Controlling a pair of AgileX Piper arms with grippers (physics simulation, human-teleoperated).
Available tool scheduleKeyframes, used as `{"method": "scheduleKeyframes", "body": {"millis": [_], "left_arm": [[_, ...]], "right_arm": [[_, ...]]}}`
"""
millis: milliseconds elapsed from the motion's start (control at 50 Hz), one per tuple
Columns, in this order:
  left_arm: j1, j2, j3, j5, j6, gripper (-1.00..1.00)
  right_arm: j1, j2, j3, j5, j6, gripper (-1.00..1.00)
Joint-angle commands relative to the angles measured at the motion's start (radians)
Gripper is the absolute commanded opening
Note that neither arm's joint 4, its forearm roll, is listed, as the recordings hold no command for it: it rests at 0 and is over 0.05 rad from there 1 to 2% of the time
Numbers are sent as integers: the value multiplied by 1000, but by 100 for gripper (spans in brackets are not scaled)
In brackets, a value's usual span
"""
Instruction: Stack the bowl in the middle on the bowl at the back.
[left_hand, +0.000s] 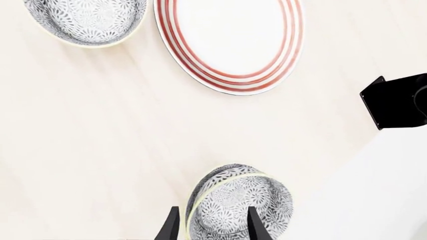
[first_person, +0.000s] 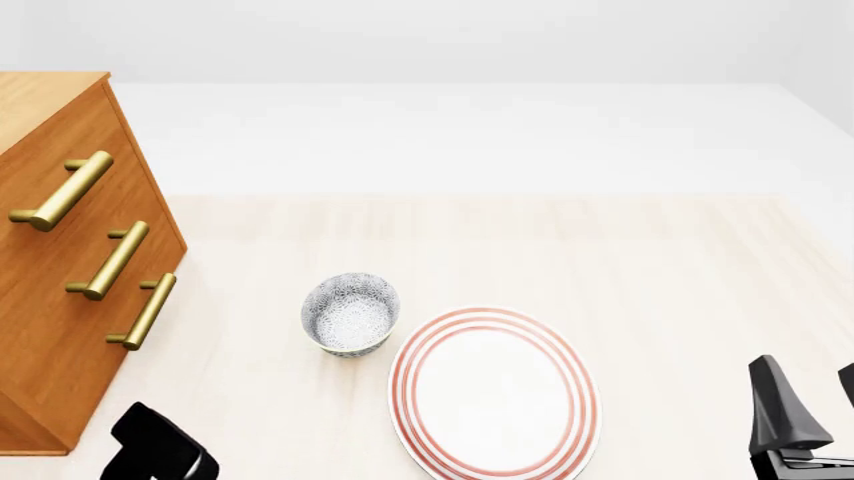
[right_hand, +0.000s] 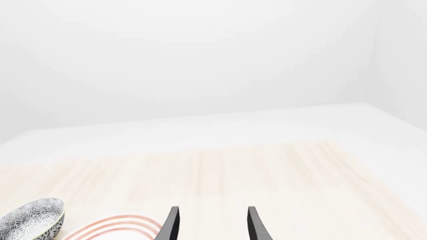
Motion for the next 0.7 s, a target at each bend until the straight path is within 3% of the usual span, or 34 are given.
{"method": "scheduleKeyframes", "body": {"millis": [20,380,460,540,660,700], "left_arm": [[13,-24,-20,37,11,100],[114,-164,-236,291,104,100],[195,-220,-286,360,198,100],[265,-274,-350,417,235,100],[421,-374,-410,449,365,100],[450,-397,-417,449,358,100]], "right_arm": [[0,0,0,-1,-1,100],[2,0,-4,0,-4,100],[2,0,-8,12,15,100],[-5,0,-32,33,41,100],[40,0,-150,139,56,100],[55,0,-205,191,51,100]]}}
